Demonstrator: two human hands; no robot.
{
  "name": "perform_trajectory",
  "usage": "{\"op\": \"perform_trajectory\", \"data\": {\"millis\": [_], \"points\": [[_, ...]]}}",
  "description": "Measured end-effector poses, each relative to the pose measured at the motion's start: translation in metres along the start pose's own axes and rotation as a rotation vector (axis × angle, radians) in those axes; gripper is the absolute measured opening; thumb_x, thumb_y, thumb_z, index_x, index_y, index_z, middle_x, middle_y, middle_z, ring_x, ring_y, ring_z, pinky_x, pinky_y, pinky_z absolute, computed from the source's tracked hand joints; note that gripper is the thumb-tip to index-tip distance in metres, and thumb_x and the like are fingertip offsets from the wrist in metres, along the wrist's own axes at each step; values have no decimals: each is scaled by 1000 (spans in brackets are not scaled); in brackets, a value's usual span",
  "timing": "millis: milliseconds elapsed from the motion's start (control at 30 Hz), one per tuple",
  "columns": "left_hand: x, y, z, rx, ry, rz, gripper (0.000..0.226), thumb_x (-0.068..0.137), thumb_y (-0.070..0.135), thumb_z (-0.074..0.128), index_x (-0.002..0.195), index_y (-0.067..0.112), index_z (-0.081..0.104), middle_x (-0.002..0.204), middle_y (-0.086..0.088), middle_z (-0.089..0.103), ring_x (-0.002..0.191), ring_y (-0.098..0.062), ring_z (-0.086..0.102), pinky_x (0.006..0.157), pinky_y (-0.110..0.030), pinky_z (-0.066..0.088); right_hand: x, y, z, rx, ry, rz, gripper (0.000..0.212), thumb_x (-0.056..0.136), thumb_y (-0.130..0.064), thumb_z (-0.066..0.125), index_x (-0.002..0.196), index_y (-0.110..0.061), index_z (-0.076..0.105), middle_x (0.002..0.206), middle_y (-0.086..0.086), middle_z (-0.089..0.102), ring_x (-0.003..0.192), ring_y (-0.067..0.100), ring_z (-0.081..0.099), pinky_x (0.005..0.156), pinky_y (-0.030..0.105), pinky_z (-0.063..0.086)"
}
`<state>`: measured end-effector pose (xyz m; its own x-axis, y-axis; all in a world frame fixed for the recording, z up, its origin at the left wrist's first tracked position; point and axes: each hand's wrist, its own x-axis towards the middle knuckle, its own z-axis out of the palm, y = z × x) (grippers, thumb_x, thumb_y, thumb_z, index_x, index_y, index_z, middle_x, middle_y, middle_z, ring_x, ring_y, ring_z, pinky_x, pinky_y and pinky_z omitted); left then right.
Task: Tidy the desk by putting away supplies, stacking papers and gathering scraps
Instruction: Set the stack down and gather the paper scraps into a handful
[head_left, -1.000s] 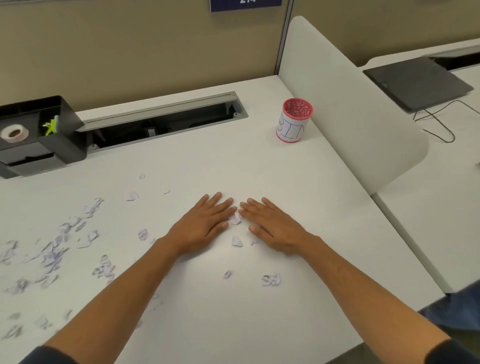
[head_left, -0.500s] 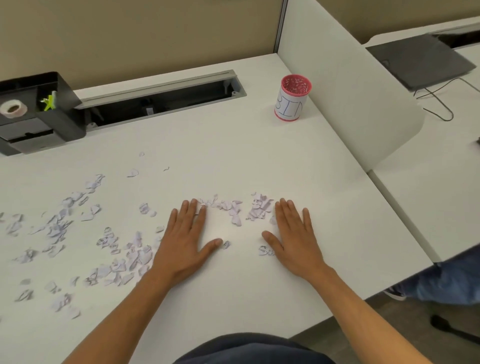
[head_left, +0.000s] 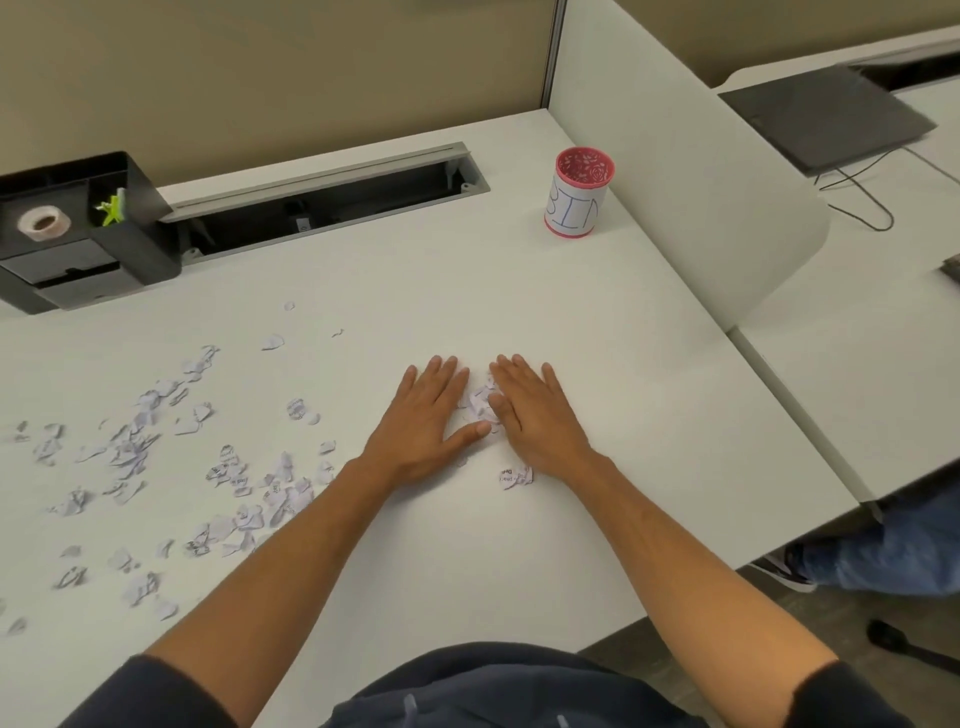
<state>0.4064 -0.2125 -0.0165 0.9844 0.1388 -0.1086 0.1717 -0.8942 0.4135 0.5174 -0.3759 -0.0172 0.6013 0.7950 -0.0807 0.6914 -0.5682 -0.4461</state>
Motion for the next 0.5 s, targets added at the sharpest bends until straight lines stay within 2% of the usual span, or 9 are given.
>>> {"op": "perform_trajectory", "data": {"millis": [67,167,233,300,367,433,500], "points": [[-1,0,0,23,-50,84,92,85,79,16,155,20,12,163,1,3,148,-7,-9,122,-36,-7,-3,-1,-1,19,-64,-78,54,106,-39,19,153,-14,25,162,0,20,150,10,7,122,36,-2],[-14,-3,0,-16,-79,197,87,88,76,25,154,21,21,161,6,15,149,-5,1,123,-39,3,-19,3,-2,49,-117,-172,55,105,-40,19,152,-13,28,160,0,24,149,8,11,123,32,2],[-25,-5,-2,-83,-72,201,83,87,77,27,150,22,36,158,8,26,148,-4,10,122,-39,10,-30,5,-5,93,-162,-201,52,105,-39,24,151,-15,32,159,-2,28,148,6,14,122,29,4],[-37,-6,-5,-103,8,189,79,88,74,35,147,21,41,156,8,31,148,-5,14,122,-39,13,-40,6,-13,138,-179,-176,53,104,-44,29,150,-19,34,158,-5,29,147,2,13,122,29,9],[-51,-6,-5,-48,126,119,82,88,72,37,150,19,35,158,6,23,149,-8,9,122,-38,9,-48,9,-20,93,-134,-119,64,99,-55,30,152,-18,28,160,-5,23,148,2,7,122,29,8],[-67,-6,-3,-17,155,-47,90,86,75,32,155,18,18,161,6,7,150,-9,-3,123,-34,0,-58,13,-22,-62,-91,-56,85,91,-70,12,155,-14,14,163,-1,10,149,8,-3,122,32,-1],[-82,-2,5,-19,105,-183,97,84,79,25,156,17,2,162,4,-7,149,-11,-14,121,-32,-8,-73,12,-14,-176,-107,18,98,83,-77,-6,155,-11,2,163,1,-2,149,12,-12,121,38,-7]]}}
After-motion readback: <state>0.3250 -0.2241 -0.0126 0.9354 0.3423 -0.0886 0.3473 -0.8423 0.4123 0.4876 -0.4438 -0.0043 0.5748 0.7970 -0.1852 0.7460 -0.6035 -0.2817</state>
